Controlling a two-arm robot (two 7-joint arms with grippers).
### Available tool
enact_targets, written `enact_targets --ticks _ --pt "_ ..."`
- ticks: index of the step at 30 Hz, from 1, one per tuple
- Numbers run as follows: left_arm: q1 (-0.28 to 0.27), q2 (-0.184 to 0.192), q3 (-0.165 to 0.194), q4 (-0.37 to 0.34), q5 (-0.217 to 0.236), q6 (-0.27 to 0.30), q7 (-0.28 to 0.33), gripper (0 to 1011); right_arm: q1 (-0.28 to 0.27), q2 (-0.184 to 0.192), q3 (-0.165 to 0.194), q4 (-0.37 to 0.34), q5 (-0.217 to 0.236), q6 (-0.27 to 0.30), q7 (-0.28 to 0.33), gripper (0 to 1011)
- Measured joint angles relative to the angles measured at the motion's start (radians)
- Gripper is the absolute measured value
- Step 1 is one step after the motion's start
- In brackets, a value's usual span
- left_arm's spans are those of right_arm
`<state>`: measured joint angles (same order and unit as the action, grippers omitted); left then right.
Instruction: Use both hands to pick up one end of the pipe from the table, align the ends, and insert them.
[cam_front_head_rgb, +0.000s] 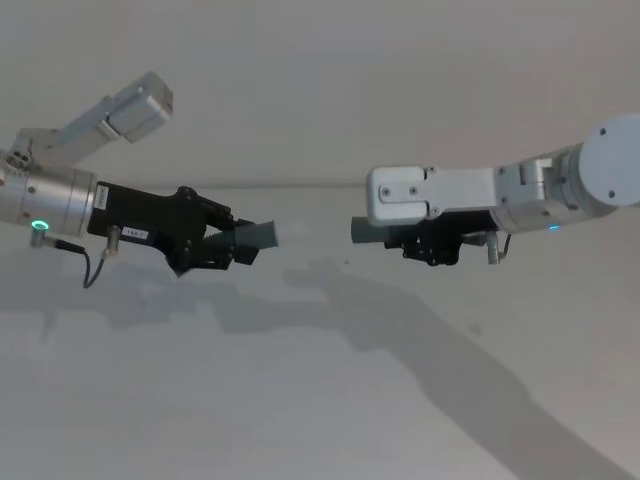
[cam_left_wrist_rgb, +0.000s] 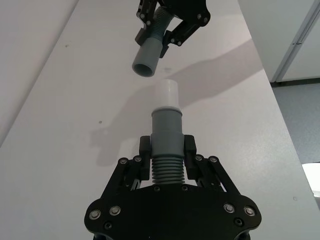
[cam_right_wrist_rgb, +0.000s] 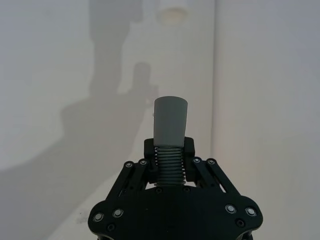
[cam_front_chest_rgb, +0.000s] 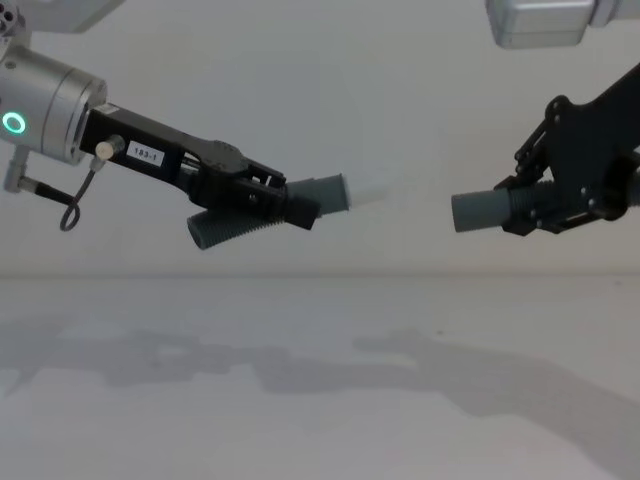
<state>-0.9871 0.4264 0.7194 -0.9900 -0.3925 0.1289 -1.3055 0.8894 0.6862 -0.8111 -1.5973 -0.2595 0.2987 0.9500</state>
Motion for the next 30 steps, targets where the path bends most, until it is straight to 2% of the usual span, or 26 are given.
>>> enact_targets --ticks 11,30 --pt "-0.001 -0.001 0.001 0.002 -0.002 0.003 -0.004 358 0.016 -0.001 -0.014 -0.011 -0.001 0.015 0.026 286" --pt "-0.003 -0.001 0.001 0.003 -0.003 0.004 -0.006 358 0.088 -0.05 -0.046 0.011 -0.025 0.026 0.049 286"
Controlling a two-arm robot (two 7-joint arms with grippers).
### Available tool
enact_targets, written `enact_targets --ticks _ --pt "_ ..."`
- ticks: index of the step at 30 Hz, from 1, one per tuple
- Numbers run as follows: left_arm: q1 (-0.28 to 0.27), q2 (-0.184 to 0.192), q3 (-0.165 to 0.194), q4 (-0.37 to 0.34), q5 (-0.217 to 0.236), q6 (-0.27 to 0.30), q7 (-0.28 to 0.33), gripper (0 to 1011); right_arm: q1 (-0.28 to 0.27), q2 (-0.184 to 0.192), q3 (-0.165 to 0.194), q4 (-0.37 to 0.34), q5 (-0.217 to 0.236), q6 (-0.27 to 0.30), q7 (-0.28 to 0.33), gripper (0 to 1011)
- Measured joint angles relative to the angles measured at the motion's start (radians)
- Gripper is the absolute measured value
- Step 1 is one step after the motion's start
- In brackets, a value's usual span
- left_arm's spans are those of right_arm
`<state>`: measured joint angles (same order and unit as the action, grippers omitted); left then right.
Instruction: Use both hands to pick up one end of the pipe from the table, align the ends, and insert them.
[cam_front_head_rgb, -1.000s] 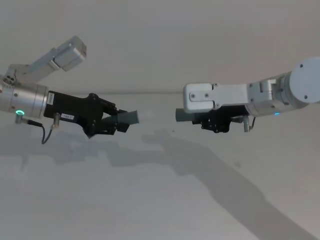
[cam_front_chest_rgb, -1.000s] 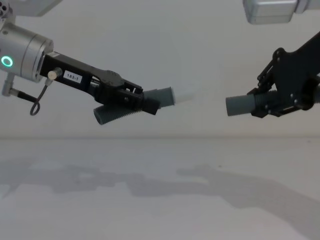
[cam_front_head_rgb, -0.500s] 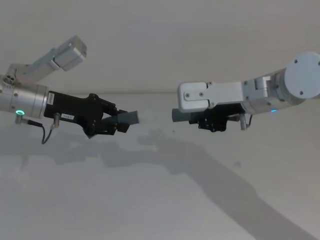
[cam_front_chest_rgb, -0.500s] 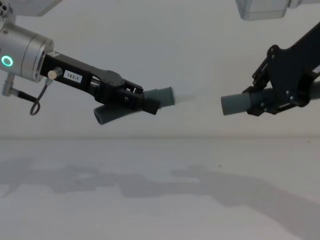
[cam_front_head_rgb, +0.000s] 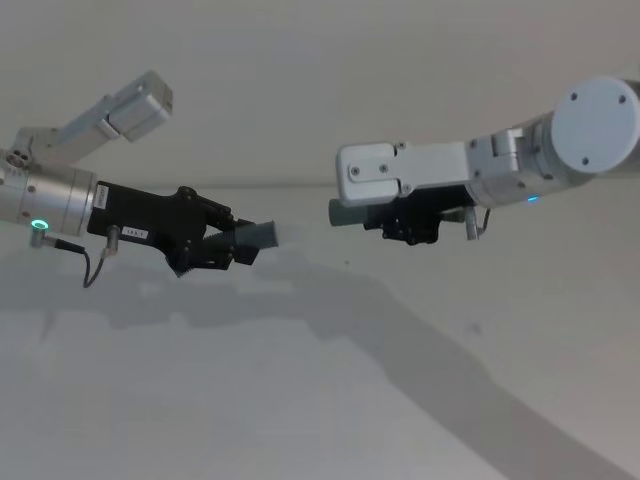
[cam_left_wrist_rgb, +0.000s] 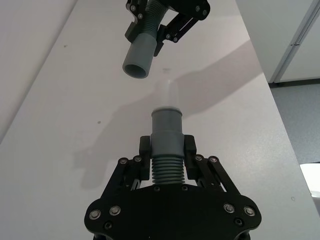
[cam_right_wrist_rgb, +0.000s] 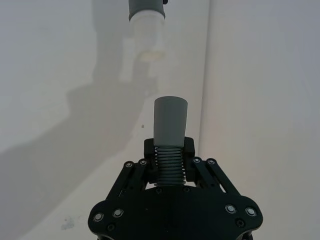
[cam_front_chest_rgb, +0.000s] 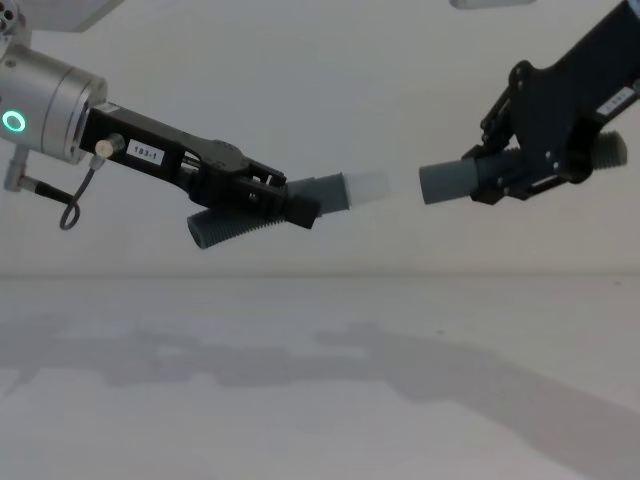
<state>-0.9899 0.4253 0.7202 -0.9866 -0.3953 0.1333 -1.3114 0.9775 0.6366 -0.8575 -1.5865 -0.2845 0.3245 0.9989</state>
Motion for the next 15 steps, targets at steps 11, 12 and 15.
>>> enact_targets --ticks 11,12,15 --pt "0.0 0.0 0.0 0.0 0.0 0.0 0.0 358 0.032 -0.004 -0.026 -0.003 -0.003 0.028 0.046 286" --pt "0.0 0.0 0.0 0.0 0.0 0.0 0.0 358 0.034 -0.003 -0.029 -0.003 -0.004 0.032 0.052 286" --pt "0.0 0.0 0.0 0.0 0.0 0.0 0.0 358 0.043 -0.001 -0.038 -0.007 -0.004 0.041 0.07 286"
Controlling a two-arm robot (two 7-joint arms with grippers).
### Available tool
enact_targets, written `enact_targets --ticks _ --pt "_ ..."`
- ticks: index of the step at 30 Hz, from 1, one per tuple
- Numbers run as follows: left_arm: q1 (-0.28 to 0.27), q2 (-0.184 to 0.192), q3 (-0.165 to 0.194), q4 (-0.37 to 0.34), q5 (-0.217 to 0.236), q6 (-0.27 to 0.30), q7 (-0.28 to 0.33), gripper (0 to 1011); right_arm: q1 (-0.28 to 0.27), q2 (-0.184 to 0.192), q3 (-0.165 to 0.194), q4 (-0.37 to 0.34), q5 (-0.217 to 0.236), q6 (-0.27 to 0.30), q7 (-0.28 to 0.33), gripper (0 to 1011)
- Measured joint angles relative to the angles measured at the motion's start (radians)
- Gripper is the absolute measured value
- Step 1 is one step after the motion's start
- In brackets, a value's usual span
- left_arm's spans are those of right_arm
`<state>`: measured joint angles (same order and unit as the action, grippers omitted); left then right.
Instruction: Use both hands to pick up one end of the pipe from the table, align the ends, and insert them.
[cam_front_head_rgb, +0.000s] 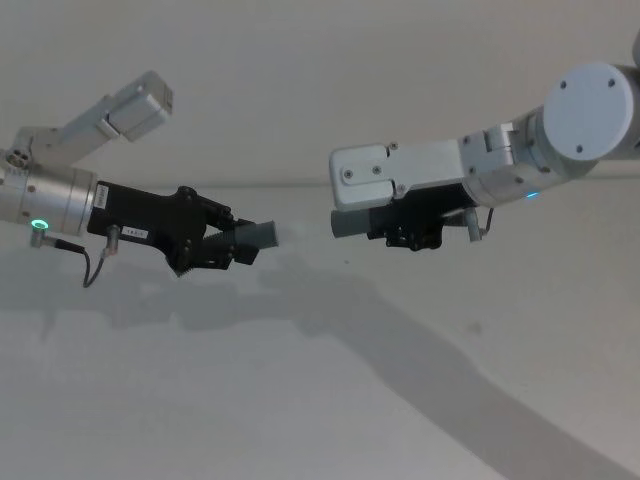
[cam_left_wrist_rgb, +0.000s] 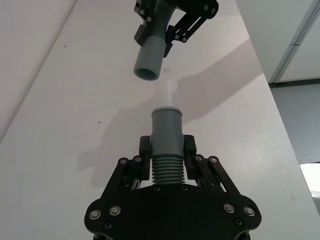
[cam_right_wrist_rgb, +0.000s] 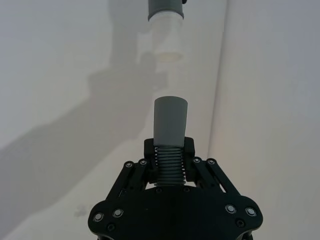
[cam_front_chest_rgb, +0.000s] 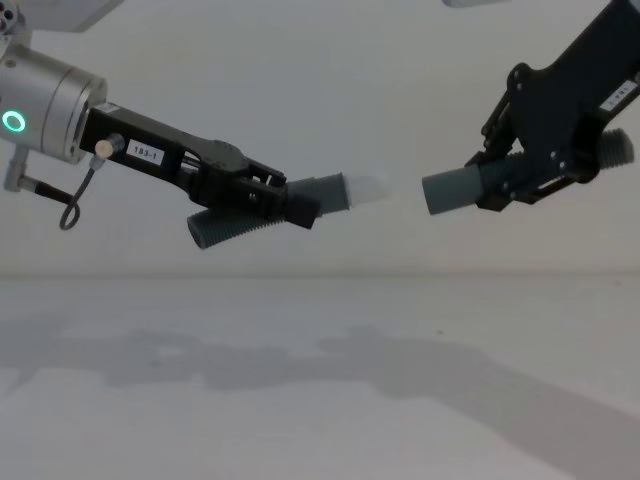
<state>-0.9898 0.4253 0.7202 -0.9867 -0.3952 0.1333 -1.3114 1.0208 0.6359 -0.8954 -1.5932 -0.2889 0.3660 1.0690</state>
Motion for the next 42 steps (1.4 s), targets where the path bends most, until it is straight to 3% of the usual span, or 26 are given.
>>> enact_targets --ticks 15,42 --pt "0.0 0.0 0.0 0.0 0.0 0.0 0.0 358 0.044 -0.003 -0.024 -0.022 0.016 0.058 0.071 286" --pt "0.0 0.0 0.0 0.0 0.0 0.0 0.0 358 0.087 -0.046 -0.045 -0.03 0.048 0.125 0.098 286"
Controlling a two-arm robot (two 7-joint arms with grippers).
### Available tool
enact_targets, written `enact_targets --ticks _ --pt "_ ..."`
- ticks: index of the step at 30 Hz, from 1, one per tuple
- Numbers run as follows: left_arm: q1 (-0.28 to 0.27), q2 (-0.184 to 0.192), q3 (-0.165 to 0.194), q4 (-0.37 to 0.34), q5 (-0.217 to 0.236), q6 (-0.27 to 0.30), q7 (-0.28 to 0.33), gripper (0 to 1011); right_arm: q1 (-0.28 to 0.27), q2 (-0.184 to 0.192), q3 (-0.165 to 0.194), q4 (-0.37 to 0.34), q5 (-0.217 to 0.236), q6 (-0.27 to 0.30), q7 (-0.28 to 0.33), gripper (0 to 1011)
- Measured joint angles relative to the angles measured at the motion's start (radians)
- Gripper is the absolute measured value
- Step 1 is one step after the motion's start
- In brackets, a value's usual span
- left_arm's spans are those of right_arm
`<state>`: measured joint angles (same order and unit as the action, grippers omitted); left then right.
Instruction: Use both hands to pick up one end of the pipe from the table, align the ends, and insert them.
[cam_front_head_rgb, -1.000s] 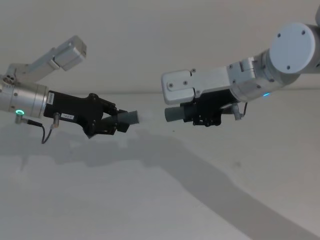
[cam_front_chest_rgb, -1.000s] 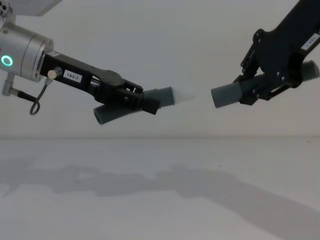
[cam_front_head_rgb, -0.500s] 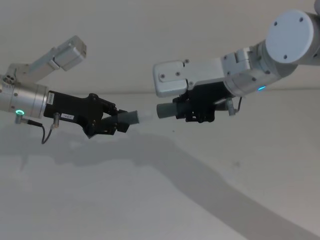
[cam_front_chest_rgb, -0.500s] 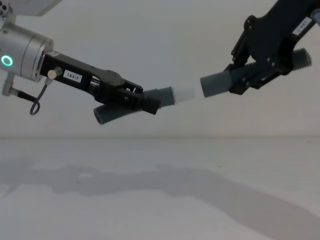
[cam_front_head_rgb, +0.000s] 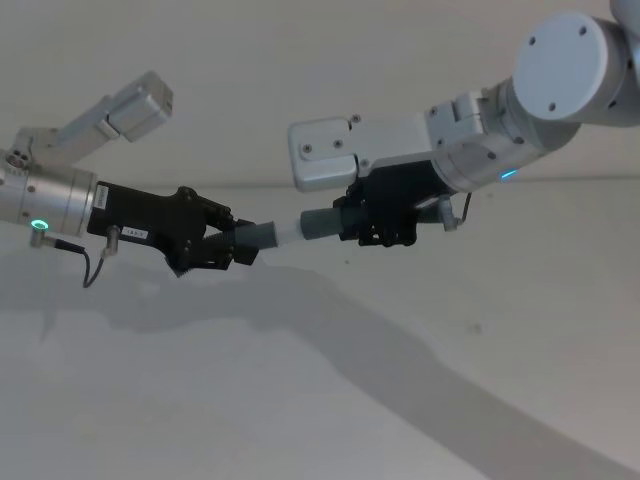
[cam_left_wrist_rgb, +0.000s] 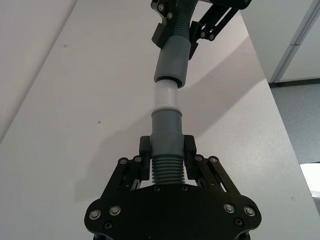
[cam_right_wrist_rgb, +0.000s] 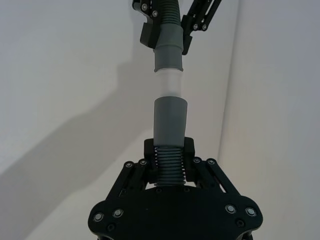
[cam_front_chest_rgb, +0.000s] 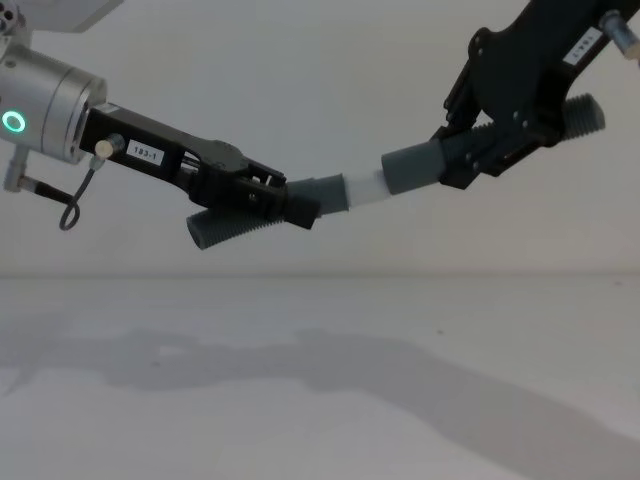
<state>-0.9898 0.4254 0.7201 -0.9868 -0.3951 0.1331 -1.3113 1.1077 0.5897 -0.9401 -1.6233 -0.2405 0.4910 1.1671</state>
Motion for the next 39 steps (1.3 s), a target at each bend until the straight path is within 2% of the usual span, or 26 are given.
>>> enact_targets --ticks 13,39 --pt "0.0 0.001 0.0 0.0 0.0 0.0 0.0 358 0.016 -0.014 -0.024 0.018 0.004 0.007 0.007 286" --pt "0.0 0.0 0.0 0.0 -0.001 0.0 0.0 358 0.022 -0.013 -0.039 0.018 0.027 0.019 -0.015 286"
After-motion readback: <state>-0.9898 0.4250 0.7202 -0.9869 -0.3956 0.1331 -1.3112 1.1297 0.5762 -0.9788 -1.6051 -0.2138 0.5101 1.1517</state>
